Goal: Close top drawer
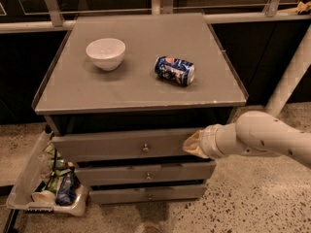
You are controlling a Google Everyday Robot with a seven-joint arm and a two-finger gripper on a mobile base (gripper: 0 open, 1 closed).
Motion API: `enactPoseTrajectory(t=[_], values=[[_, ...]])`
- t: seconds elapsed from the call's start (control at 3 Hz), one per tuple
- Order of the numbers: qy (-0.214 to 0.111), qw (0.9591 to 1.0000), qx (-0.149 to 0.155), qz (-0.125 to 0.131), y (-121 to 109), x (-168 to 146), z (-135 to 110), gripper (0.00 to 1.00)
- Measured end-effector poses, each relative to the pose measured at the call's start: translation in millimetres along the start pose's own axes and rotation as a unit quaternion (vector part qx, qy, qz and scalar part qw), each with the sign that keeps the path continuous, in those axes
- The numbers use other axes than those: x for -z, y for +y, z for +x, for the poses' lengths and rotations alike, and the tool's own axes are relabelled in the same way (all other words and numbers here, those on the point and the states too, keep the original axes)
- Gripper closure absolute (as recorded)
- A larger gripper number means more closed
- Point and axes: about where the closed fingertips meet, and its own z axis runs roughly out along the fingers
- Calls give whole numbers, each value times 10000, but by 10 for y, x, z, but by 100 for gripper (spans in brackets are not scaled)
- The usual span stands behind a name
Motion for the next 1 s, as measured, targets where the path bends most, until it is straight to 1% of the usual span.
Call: enactPoseTrajectory(t=[0.33,0.67,1.0], values=[[0,10000,0,0,0,0,0,35],[-33,9999,99,-132,139,132,-74,12],[-33,9998,105,-141,146,139,-78,0]])
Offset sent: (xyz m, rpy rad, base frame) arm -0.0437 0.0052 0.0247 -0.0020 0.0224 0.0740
